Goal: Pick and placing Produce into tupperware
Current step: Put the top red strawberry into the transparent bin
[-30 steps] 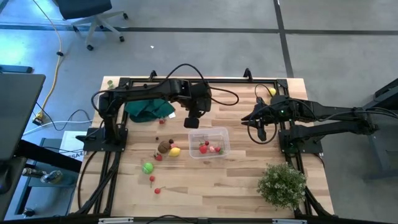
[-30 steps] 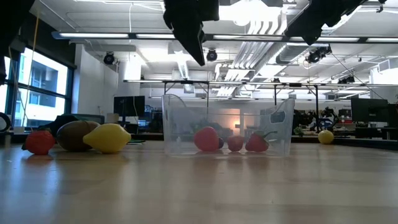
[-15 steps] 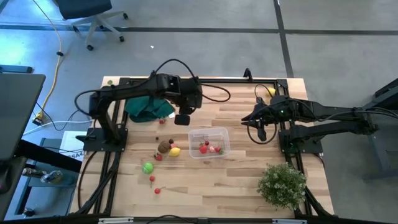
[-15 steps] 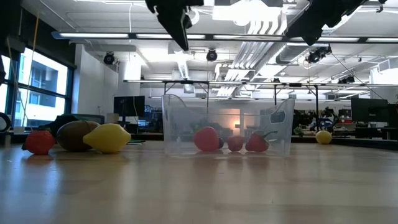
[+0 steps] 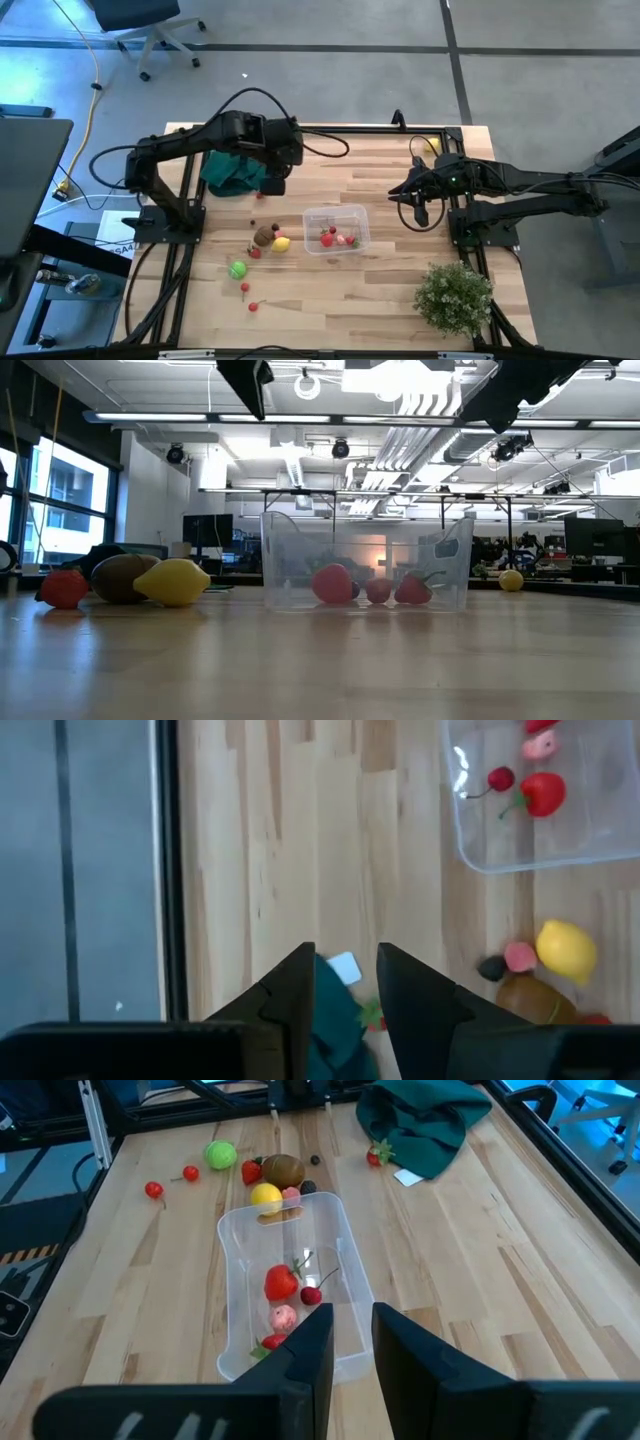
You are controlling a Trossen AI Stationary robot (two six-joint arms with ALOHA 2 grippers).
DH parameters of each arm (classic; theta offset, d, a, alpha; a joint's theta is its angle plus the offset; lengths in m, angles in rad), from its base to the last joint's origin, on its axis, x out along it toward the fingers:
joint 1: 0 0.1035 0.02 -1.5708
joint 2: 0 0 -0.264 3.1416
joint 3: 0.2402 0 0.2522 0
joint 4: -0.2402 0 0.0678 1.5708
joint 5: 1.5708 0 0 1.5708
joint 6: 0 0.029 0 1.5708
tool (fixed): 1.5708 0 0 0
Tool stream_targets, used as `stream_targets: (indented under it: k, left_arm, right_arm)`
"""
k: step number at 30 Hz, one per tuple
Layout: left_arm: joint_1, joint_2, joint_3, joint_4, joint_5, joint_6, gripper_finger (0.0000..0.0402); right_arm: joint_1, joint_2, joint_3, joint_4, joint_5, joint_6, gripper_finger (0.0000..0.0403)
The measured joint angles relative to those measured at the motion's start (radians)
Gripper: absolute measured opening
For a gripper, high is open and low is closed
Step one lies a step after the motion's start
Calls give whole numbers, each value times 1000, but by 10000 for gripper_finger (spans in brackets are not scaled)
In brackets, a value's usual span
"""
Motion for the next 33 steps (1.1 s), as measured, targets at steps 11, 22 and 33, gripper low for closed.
stream_targets:
  k: [11, 22, 33]
  left_arm:
    - [104, -311, -555, 228, 115, -173, 99]
    - [217, -503, -988, 489, 204, -368, 99]
    - [215, -406, -1015, 620, 158, -554, 99]
  right_arm:
    - [0, 0, 0, 1, 0, 0, 62]
    - [0, 0, 0, 1, 0, 0, 62]
    - [0, 0, 0, 1, 0, 0, 62]
